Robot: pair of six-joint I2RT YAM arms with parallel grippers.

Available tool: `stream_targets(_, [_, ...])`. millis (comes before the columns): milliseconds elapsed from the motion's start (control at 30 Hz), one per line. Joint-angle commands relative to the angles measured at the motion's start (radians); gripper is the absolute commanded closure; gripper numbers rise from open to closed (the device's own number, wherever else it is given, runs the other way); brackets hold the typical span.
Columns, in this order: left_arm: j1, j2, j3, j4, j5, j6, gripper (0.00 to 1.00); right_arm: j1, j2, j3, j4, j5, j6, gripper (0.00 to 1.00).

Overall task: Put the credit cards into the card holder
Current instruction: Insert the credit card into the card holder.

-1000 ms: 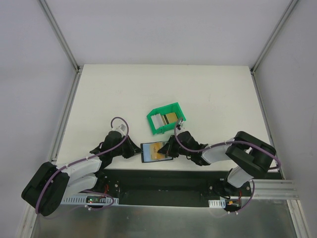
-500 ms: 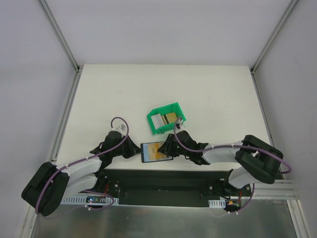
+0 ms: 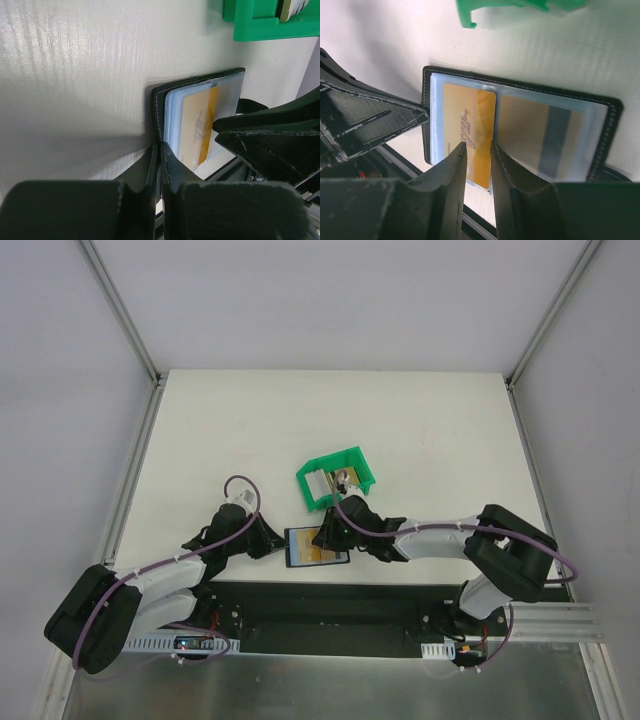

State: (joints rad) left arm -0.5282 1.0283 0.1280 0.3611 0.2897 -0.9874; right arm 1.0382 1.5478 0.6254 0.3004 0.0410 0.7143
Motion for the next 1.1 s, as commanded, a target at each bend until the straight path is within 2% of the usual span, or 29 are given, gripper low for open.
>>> stream_targets(0, [0.007,-0.005,-0.007,0.024,0.017,-0.003,1.00,0.011,0.057,0.068,-0.026,-0.071,-0.038,0.73])
stream_targets(400, [0.008,-0.007,-0.004,0.022,0.023,-0.004,1.00,0.025,0.075,0.106,0.063,-0.147,-0.081,0.73])
stream_targets(633, [0.008,-0.016,-0.002,0.018,0.026,-0.002,1.00,0.023,0.063,0.111,0.016,-0.113,-0.098,0.73])
stream_targets(767, [0.007,-0.034,-0.002,0.003,0.022,0.001,1.00,0.025,-0.017,0.117,-0.099,-0.005,-0.147,0.66])
stream_targets(867, [0.008,-0.051,0.001,-0.005,0.019,0.004,1.00,0.025,-0.087,0.128,-0.187,0.072,-0.193,0.56])
stream_targets(1067, [0.008,-0.082,0.004,-0.002,0.012,-0.040,1.00,0.023,-0.146,0.195,-0.296,0.125,-0.277,0.44])
